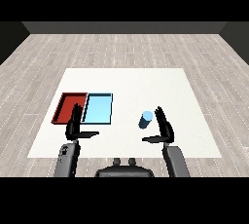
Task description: Pick the blue can and put it in the blue box
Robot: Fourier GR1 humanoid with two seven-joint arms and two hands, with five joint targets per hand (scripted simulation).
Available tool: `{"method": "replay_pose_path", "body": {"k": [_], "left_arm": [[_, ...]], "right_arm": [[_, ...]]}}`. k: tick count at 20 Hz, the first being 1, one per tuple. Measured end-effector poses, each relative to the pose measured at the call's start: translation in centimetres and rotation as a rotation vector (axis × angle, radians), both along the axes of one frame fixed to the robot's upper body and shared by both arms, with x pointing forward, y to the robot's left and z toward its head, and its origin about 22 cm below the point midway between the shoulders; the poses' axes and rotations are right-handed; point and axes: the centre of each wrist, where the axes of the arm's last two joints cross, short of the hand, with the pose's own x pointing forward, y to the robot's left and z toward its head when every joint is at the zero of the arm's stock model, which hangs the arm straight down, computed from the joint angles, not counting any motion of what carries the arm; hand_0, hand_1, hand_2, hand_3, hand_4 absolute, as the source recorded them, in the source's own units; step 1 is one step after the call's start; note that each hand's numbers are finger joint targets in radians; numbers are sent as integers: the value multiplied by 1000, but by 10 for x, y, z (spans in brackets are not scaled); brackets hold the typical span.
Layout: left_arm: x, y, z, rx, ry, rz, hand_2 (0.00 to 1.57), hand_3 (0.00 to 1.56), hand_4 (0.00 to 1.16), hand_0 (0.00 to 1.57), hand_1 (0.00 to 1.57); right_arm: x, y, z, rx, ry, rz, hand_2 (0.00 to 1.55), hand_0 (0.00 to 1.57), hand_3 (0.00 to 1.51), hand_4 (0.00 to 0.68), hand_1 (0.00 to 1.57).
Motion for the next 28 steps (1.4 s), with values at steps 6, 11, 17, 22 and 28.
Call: {"method": "replay_pose_path", "body": {"k": [6, 11, 17, 22, 28], "left_arm": [[8, -6, -3, 13, -3, 7, 0, 0, 0, 0, 0], [7, -5, 1, 23, -8, 15, 0, 0, 0, 0, 0], [5, -4, 8, 26, -1, 14, 0, 0, 0, 0, 0], [5, -8, 2, 19, 0, 11, 0, 0, 0, 0, 0], [8, -5, 5, 41, -5, 19, 0, 0, 0, 0, 0]], "right_arm": [[5, -2, 1, -11, 12, -10, 0, 0, 0, 0, 0], [7, -6, -9, 3, 36, -21, 0, 0, 0, 0, 0], [25, -5, -17, 12, 99, -50, 0, 0, 0, 0, 0], [32, -4, -24, 19, 135, -74, 0, 0, 0, 0, 0], [40, 1, -32, 27, 177, -85, 0, 0, 0, 0, 0]]}}
